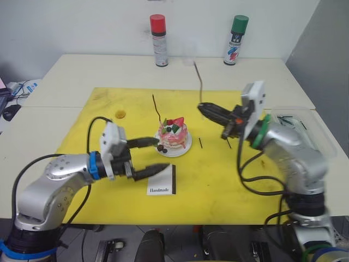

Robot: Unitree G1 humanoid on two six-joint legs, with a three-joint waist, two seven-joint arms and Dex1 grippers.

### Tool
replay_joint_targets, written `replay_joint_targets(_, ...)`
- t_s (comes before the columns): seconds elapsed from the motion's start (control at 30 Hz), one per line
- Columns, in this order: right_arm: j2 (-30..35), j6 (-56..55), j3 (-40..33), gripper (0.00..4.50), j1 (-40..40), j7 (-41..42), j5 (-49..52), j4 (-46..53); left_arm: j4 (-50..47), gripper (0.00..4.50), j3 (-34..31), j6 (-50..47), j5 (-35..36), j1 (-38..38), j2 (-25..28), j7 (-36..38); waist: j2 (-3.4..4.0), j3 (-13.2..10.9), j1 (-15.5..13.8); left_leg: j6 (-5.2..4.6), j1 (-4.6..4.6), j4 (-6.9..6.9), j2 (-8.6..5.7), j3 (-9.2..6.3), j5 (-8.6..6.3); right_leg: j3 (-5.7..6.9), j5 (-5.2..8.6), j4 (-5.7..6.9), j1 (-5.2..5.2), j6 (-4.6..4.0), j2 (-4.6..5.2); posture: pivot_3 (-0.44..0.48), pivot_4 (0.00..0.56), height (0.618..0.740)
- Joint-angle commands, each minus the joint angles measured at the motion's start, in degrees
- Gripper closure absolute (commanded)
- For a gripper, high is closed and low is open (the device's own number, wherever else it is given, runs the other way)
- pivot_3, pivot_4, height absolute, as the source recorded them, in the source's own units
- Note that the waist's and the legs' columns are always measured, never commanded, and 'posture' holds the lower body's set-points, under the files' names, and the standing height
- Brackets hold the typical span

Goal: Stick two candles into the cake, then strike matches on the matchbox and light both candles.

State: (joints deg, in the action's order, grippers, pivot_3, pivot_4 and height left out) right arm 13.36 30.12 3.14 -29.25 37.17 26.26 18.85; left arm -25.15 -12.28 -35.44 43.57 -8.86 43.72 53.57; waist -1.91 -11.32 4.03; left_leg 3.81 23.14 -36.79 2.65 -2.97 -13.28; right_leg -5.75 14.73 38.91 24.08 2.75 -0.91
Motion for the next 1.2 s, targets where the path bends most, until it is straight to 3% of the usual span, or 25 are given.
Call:
replay_joint_targets(0.03,-3.8,-13.0,3.0,4.42,1.5,0.0,-4.7,-5.4,-2.2,0.00,-2.8,-1.6,2.4,1.9,1.6,0.0,-0.01,0.0,0.1,0.00,0.00,0.00,0.00,0.02,0.00,-0.02,0.00,0.00,0.00,0.00,0.01,0.000,0.150,0.740)
replay_joint_targets(0.27,-10.2,-26.4,5.2,4.42,2.4,0.4,-8.7,-17.8,-3.6,0.00,-2.9,-3.2,4.5,2.4,2.2,-0.4,0.01,0.0,0.1,0.01,-0.13,-0.01,0.03,-0.02,0.00,0.02,-0.01,0.10,-0.04,-0.02,-0.03,0.000,0.150,0.740)
replay_joint_targets(0.53,-12.4,-31.5,5.0,4.42,2.9,-0.3,-9.9,-25.0,-3.6,0.00,-2.3,-4.0,4.7,1.5,3.2,0.1,0.02,0.0,0.2,0.01,-0.13,0.03,0.03,-0.02,0.01,0.01,0.00,0.10,-0.03,-0.04,-0.03,0.000,0.150,0.740)
replay_joint_targets(1.2,-13.1,-35.8,5.4,4.42,3.8,-2.1,-11.7,-24.6,-2.6,0.00,-1.2,-4.0,4.2,-0.8,4.1,1.6,0.02,0.0,0.3,0.01,-0.14,0.06,0.02,0.00,0.01,-0.02,0.00,0.08,-0.03,-0.05,-0.02,0.000,0.150,0.740)
